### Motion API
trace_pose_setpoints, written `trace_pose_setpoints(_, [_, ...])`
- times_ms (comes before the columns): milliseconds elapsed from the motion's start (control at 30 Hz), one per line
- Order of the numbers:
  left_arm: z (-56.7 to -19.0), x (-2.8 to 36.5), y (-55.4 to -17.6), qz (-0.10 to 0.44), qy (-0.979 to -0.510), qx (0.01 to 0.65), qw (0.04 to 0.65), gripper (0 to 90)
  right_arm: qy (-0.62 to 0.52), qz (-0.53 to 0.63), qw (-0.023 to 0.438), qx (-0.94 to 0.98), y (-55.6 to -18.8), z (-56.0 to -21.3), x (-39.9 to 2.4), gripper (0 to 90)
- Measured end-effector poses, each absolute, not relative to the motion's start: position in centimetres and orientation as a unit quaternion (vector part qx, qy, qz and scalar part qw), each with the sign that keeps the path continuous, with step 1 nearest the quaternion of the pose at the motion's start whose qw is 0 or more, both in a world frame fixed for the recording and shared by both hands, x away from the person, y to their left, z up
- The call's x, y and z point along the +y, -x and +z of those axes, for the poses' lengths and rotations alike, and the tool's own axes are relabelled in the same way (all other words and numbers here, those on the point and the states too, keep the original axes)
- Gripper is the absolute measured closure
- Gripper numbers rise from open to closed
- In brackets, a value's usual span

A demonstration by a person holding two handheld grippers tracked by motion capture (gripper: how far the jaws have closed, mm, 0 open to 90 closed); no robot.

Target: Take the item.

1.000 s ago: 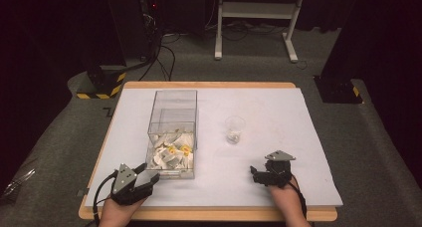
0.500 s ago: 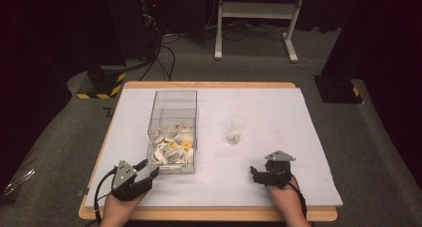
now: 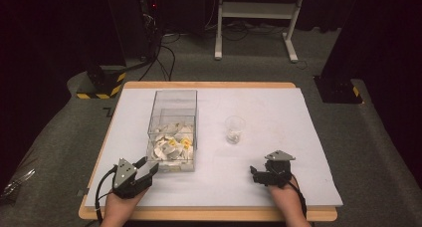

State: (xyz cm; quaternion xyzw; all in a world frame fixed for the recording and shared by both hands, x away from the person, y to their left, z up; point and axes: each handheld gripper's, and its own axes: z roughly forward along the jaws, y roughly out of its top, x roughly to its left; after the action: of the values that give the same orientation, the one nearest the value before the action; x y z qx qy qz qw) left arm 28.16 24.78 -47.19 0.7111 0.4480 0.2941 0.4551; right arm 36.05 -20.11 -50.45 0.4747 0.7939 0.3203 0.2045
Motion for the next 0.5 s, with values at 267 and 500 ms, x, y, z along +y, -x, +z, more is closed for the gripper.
trace_pose_setpoints(267, [-47.60,24.84,-28.62,0.306,-0.705,0.462,0.444,33.7,-0.475,0.320,0.200,0.795,-36.12,-50.43,-20.12,12.2])
trace_pose_setpoints(500, [-47.39,24.69,-29.03,0.323,-0.696,0.469,0.438,21.6,-0.475,0.320,0.202,0.794,-36.09,-50.45,-20.09,12.3])
